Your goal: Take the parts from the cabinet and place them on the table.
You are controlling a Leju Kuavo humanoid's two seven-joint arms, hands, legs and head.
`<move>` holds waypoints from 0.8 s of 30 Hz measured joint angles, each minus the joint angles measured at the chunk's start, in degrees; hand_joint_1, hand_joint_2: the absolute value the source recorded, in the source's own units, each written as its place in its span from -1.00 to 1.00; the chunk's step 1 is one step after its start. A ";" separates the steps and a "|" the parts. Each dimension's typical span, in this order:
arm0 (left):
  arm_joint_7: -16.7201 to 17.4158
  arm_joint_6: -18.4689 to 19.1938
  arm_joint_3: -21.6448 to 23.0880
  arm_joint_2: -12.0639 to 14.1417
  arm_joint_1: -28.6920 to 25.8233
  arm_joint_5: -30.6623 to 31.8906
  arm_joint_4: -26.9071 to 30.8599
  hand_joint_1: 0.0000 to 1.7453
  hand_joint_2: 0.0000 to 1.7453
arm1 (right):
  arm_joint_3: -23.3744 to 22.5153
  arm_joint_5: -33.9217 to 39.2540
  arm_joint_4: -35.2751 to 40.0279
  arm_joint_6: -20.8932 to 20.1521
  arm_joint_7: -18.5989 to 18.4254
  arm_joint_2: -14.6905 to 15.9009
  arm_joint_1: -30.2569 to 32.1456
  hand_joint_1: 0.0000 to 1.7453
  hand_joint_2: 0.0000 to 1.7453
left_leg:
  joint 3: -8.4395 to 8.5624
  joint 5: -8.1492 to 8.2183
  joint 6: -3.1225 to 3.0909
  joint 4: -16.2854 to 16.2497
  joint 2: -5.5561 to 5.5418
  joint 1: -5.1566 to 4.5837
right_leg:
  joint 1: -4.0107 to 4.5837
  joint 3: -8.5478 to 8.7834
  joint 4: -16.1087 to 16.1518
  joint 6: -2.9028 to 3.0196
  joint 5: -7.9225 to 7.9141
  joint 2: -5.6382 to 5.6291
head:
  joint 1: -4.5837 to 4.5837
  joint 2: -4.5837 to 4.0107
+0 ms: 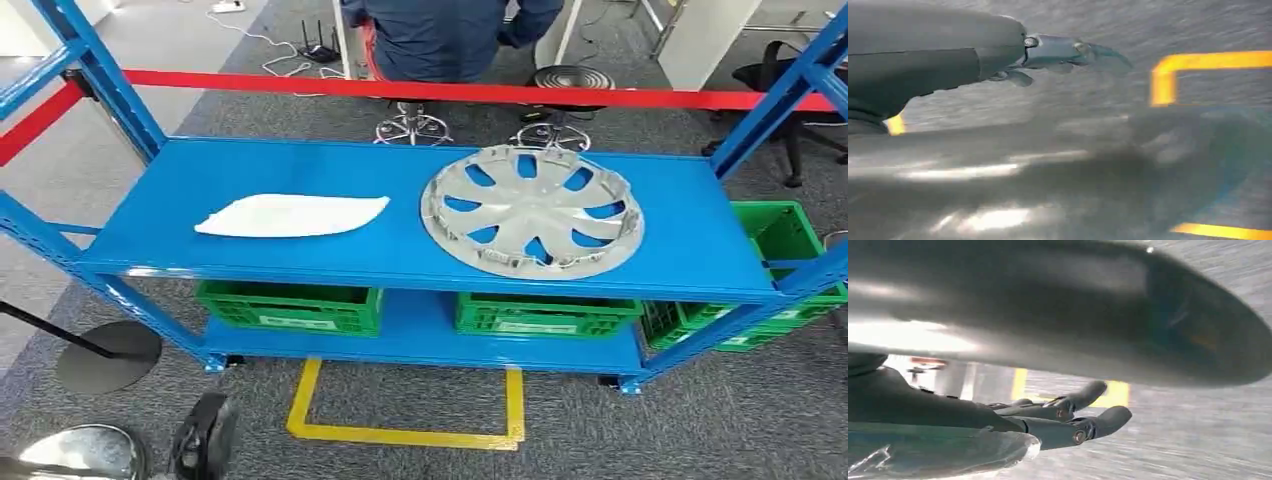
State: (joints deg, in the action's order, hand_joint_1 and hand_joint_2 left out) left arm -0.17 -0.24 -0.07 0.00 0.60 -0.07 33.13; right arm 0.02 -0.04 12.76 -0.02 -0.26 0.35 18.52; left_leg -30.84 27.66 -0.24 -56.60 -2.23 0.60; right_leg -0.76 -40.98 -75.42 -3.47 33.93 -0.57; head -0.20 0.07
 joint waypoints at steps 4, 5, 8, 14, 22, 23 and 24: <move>0.02 0.00 0.02 -0.17 -3.74 0.00 -1.74 -1.00 -1.00 | 0.02 -0.02 2.18 -0.02 0.18 -0.02 -3.55 -1.00 -1.00 | 1.64 0.75 0.75 -0.08 0.69 -0.27 | 0.18 8.81 16.19 0.70 -6.56 0.16 | 0.02 0.00; 0.02 0.00 0.02 -0.17 -5.15 0.00 -3.13 -1.00 -1.00 | 0.00 -0.02 3.48 -0.02 0.26 -0.02 -5.18 -1.00 -1.00 | 1.80 0.87 1.06 -0.16 0.76 -0.36 | 0.23 9.39 16.40 1.04 -6.79 0.21 | -0.15 0.00; 0.13 0.00 0.04 -0.26 -9.72 0.00 -8.35 -1.00 -1.00 | 0.00 -0.02 8.93 -0.04 0.30 -0.06 -10.22 -1.00 -1.00 | 2.08 0.68 1.86 0.35 0.86 -0.17 | 0.49 9.02 16.48 1.87 -6.64 0.13 | -0.09 0.00; 0.20 0.00 0.07 -0.07 -18.44 0.00 -18.89 -1.00 -1.00 | -0.02 0.00 19.71 0.02 0.35 -0.13 -18.60 -1.00 -1.00 | -8.36 8.39 2.92 -18.08 1.41 -0.08 | 0.15 9.70 17.17 3.16 -6.45 -1.09 | -0.68 0.00; 0.13 0.02 0.07 -0.20 -10.71 0.00 -13.32 -1.00 -1.00 | -0.02 0.00 13.67 0.00 0.11 -0.15 -11.17 -1.00 -1.00 | -1.52 -1.69 1.51 -0.62 1.90 -0.24 | 0.32 11.04 17.66 1.33 -4.56 -0.36 | -0.59 0.00; 0.11 0.02 0.09 -0.24 -9.00 0.00 -11.64 -1.00 -1.00 | -0.02 0.00 11.86 -0.02 0.09 -0.15 -9.51 -1.00 -1.00 | -1.48 -1.68 1.17 -0.52 1.75 -0.26 | 0.29 11.32 17.87 0.99 -4.62 -0.17 | -0.61 0.00; 0.07 0.02 0.09 -0.28 -7.31 0.00 -9.68 -1.00 -1.00 | -0.02 0.00 9.98 -0.02 0.07 -0.13 -7.80 -1.00 -1.00 | -1.22 -1.89 0.70 -0.11 1.62 0.11 | 0.24 11.47 17.74 0.61 -4.34 -0.10 | -0.63 0.00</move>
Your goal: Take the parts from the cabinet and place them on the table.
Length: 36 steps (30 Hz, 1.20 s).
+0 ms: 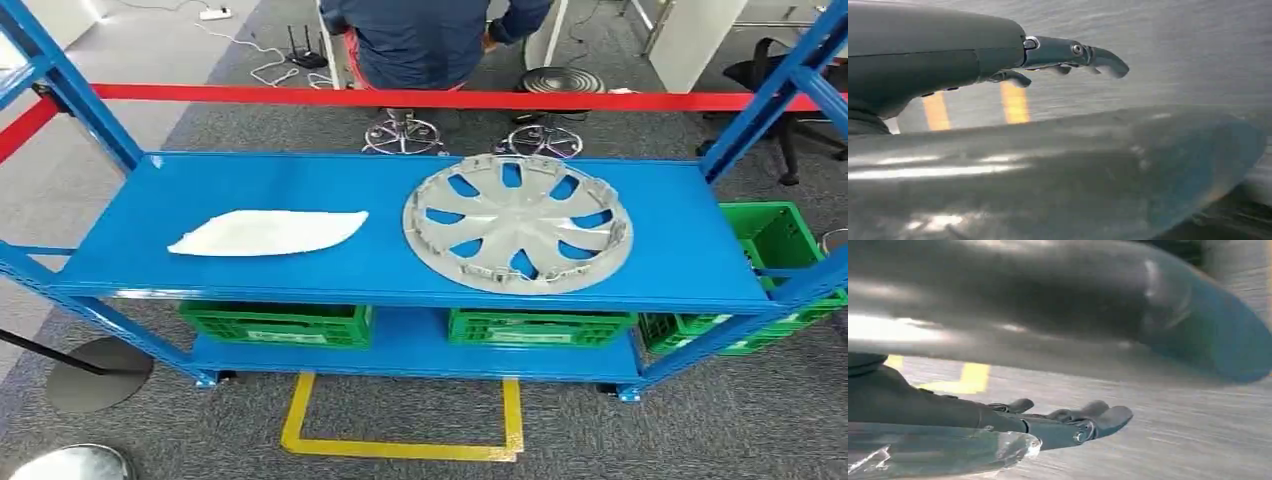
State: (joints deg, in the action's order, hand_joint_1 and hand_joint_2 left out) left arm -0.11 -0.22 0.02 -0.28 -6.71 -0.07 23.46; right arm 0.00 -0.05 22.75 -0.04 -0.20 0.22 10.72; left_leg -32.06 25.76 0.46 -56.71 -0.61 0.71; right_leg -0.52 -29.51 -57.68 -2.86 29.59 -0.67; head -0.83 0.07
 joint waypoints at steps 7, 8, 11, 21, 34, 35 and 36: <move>-0.07 -0.02 -0.07 0.22 7.13 0.00 9.53 -1.00 -1.00 | 0.02 0.00 -9.85 0.02 -0.04 0.09 7.61 -1.00 -1.00 | 0.78 0.82 -0.81 -0.06 -1.45 -0.19 | -0.05 -9.69 -16.21 -0.42 5.17 0.13 | 0.22 0.00; -0.07 0.00 -0.07 0.20 6.60 0.00 9.50 -1.00 -1.00 | 0.02 -0.02 -9.79 0.02 -0.02 0.09 7.14 -1.00 -1.00 | 1.21 1.08 -0.60 -0.06 -1.46 -0.13 | -0.06 -7.86 -11.68 -0.33 2.13 0.14 | 0.20 0.00; -0.07 -0.02 -0.07 0.13 3.06 0.00 7.09 -1.00 -1.00 | 0.02 -0.02 -7.13 0.00 0.15 0.02 3.20 -1.00 -1.00 | 1.98 2.07 0.32 -0.09 -1.01 -0.39 | 0.13 -2.46 -1.23 0.31 -2.50 0.29 | 0.17 0.00; 0.15 -0.02 -0.02 0.24 -11.31 0.00 -9.67 -1.00 -1.00 | 0.00 0.00 10.09 0.07 0.22 0.00 -11.00 -1.00 -1.00 | -7.31 10.02 2.23 -18.12 -0.23 -0.18 | 0.03 -2.36 -0.63 2.65 -2.69 -1.07 | -0.20 0.00; -0.07 -0.02 -0.04 0.11 5.25 0.00 6.52 -1.00 1.00 | 0.02 0.00 -6.62 -0.02 -0.09 -0.02 5.30 -1.00 -1.00 | 1.20 0.45 -0.62 0.56 -0.65 -0.02 | 0.09 -7.52 -12.31 -0.46 4.88 0.09 | 0.48 0.00; -0.07 -0.02 -0.06 0.20 6.32 0.00 8.05 -1.00 1.00 | 0.02 0.00 -8.25 -0.02 -0.09 0.00 6.40 -1.00 -1.00 | 1.19 0.52 -0.73 0.54 -0.77 -0.11 | 0.09 -9.83 -16.73 -0.55 6.58 0.10 | 0.52 0.00; -0.07 -0.02 -0.07 0.22 6.95 0.00 9.04 -1.00 1.00 | 0.02 0.00 -9.36 0.00 -0.11 0.04 7.13 -1.00 -1.00 | 1.22 0.53 -0.73 0.54 -0.95 -0.14 | 0.09 -11.08 -18.84 -0.54 6.84 0.11 | 0.50 0.00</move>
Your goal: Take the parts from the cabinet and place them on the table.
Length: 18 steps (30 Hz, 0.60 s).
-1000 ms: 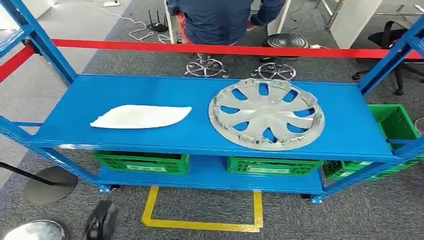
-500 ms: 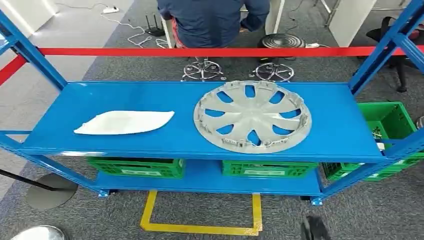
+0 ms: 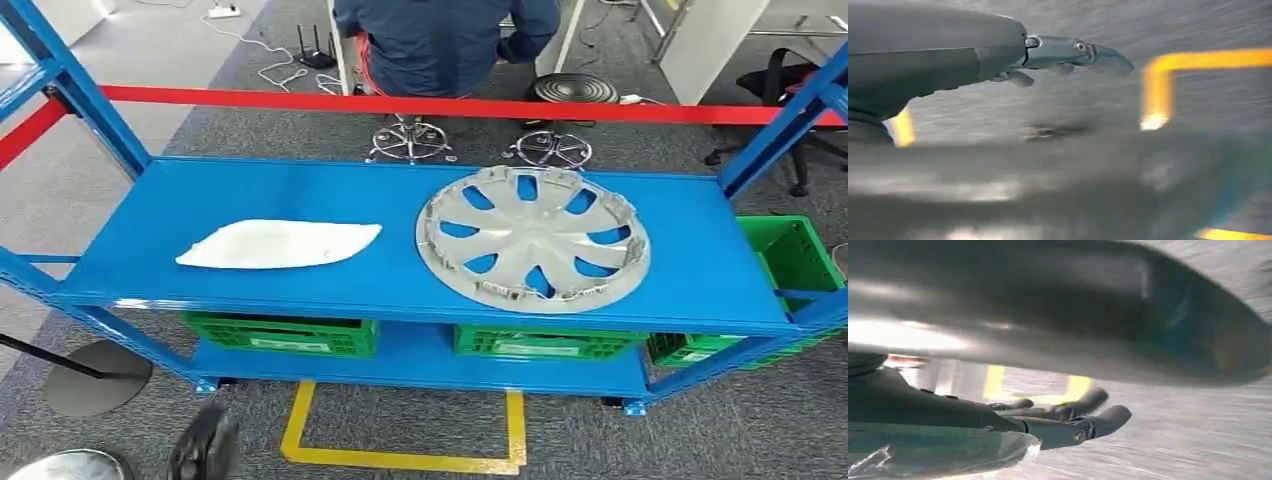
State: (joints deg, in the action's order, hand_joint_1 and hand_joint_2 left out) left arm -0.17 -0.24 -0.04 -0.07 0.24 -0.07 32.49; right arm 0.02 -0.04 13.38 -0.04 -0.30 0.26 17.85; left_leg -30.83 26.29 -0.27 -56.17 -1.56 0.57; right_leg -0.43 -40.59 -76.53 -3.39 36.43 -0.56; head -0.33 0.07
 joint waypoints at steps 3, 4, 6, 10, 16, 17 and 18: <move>0.00 0.00 0.00 -0.02 -0.61 0.00 0.40 -1.00 1.00 | 0.00 -0.02 -0.29 0.02 0.09 0.04 -0.33 -1.00 1.00 | 0.43 0.25 0.28 0.00 -0.24 0.09 | -0.04 4.35 9.77 0.22 -6.49 0.06 | 0.00 0.00; 0.00 0.00 0.00 -0.11 -1.70 0.00 -0.11 -1.00 1.00 | 0.00 -0.02 0.41 0.02 0.15 0.04 -1.48 -1.00 1.00 | 0.66 0.41 0.53 0.00 -0.16 0.16 | -0.09 7.38 15.52 0.31 -8.89 0.11 | 0.04 0.00; 0.00 0.00 0.02 -0.11 -4.33 0.00 -2.49 -1.00 1.00 | 0.00 -0.02 2.95 0.00 0.26 0.00 -4.48 -1.00 1.00 | 0.64 0.83 1.17 -0.05 0.17 -0.24 | 0.02 9.21 18.22 1.06 -9.35 0.08 | -0.11 0.00; 0.18 0.00 0.02 -0.18 -11.21 0.00 -9.42 -1.00 1.00 | 0.00 -0.02 10.27 0.00 0.30 -0.07 -11.41 -1.00 1.00 | 0.85 0.89 2.38 0.02 0.26 0.07 | -0.04 9.04 18.53 2.68 -9.75 0.03 | -0.13 0.00; 0.22 0.00 0.04 -0.04 -18.44 0.00 -18.86 -1.00 1.00 | -0.04 -0.02 19.62 0.07 0.33 -0.02 -18.23 -1.00 1.00 | -8.44 8.44 3.80 -18.03 0.73 0.24 | 0.00 8.81 18.55 3.70 -9.73 -1.10 | -0.50 0.00; 0.22 0.00 0.04 0.00 -18.60 0.00 -19.03 -1.00 1.00 | -0.04 -0.02 19.80 0.04 0.33 -0.02 -18.28 -1.00 -1.00 | -7.51 6.40 4.02 -15.71 0.74 0.41 | -0.07 8.85 18.54 3.70 -9.71 -1.11 | -0.50 0.00; 0.20 0.00 0.04 0.04 -18.11 0.00 -19.03 -1.00 1.00 | -0.04 0.00 19.75 0.04 0.33 -0.02 -17.93 -1.00 -1.00 | -5.53 3.75 4.27 -11.37 0.81 0.61 | -0.19 8.96 18.51 3.64 -9.67 -1.03 | -0.48 0.00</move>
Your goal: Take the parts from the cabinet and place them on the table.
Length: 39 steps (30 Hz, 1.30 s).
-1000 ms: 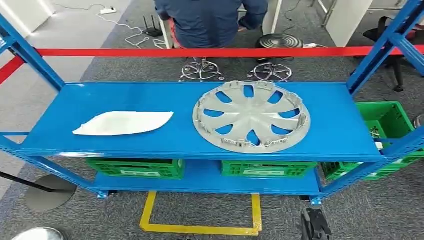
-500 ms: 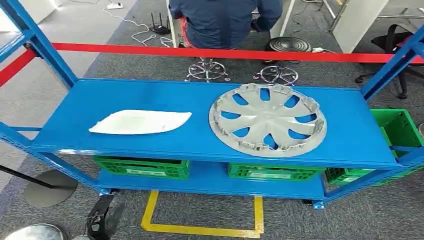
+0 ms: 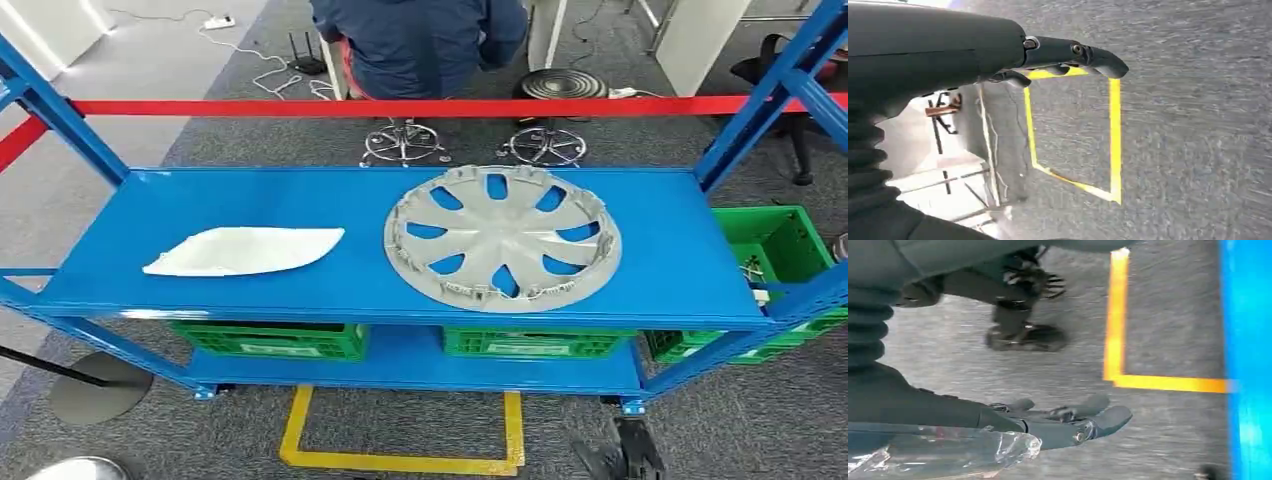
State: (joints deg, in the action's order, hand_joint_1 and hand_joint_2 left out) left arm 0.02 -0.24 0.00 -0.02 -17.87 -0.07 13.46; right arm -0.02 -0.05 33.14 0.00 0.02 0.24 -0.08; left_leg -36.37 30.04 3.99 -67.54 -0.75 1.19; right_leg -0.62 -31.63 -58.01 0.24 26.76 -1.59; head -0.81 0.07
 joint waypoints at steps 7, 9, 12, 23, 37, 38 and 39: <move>-0.09 0.11 0.02 -0.35 7.24 0.00 4.72 -1.00 1.00 | 0.00 -0.02 -5.12 -0.02 -0.17 0.07 6.86 -1.00 -1.00 | 6.33 -3.47 -0.85 12.05 -0.54 0.60 | 0.41 0.59 -0.27 -1.52 0.67 1.09 | 0.11 0.02; -0.09 0.11 0.00 -0.33 8.16 0.00 5.66 -1.00 1.00 | 0.04 -0.02 -6.23 -0.09 -0.17 0.04 7.93 -1.00 -1.00 | 6.36 -3.55 -1.05 12.02 -0.31 0.40 | 0.22 0.52 -0.02 -1.83 0.45 0.81 | 0.13 0.00; -0.09 0.11 0.00 -0.31 8.70 0.00 6.67 -1.00 1.00 | 0.04 -0.02 -7.30 -0.07 -0.17 0.04 8.52 -1.00 -1.00 | 6.35 -3.49 -1.23 12.01 -0.31 0.26 | 0.10 0.56 0.19 -1.88 0.44 0.81 | 0.11 0.00; -0.09 0.11 0.02 -0.22 8.98 0.00 8.07 -1.00 1.00 | 0.04 0.00 -8.79 -0.04 -0.17 0.04 8.66 -1.00 1.00 | 6.37 -3.46 -1.44 12.00 -0.28 0.28 | 0.09 0.54 0.29 -1.99 0.44 0.83 | 0.13 0.00; -0.09 0.11 0.00 -0.20 9.02 0.00 8.26 -1.00 1.00 | 0.04 0.00 -9.20 -0.04 -0.17 0.04 8.69 -1.00 1.00 | 6.36 -3.46 -1.44 12.00 -0.28 0.27 | 0.09 0.54 0.29 -1.99 0.44 0.83 | 0.11 0.00; -0.09 0.11 0.00 -0.20 9.02 0.00 8.26 -1.00 1.00 | 0.04 0.00 -9.20 -0.04 -0.17 0.04 8.69 -1.00 1.00 | 6.36 -3.46 -1.44 12.00 -0.28 0.27 | 0.09 0.54 0.29 -1.99 0.44 0.83 | 0.11 0.00; -0.09 0.11 0.00 -0.20 9.02 0.00 8.28 -1.00 1.00 | 0.02 0.00 -9.20 -0.04 -0.17 0.04 8.69 -1.00 1.00 | 6.36 -3.46 -1.44 12.00 -0.28 0.27 | 0.09 0.54 0.29 -1.99 0.44 0.83 | 0.13 0.00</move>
State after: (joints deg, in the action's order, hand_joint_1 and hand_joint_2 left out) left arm -0.07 -0.13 0.00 -0.22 -8.85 -0.07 21.75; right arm 0.00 -0.04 23.93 -0.04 -0.15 0.28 8.61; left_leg -30.00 26.58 2.56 -55.54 -1.03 1.46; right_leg -0.53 -31.09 -57.73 -1.75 27.20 -0.76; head -0.68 0.07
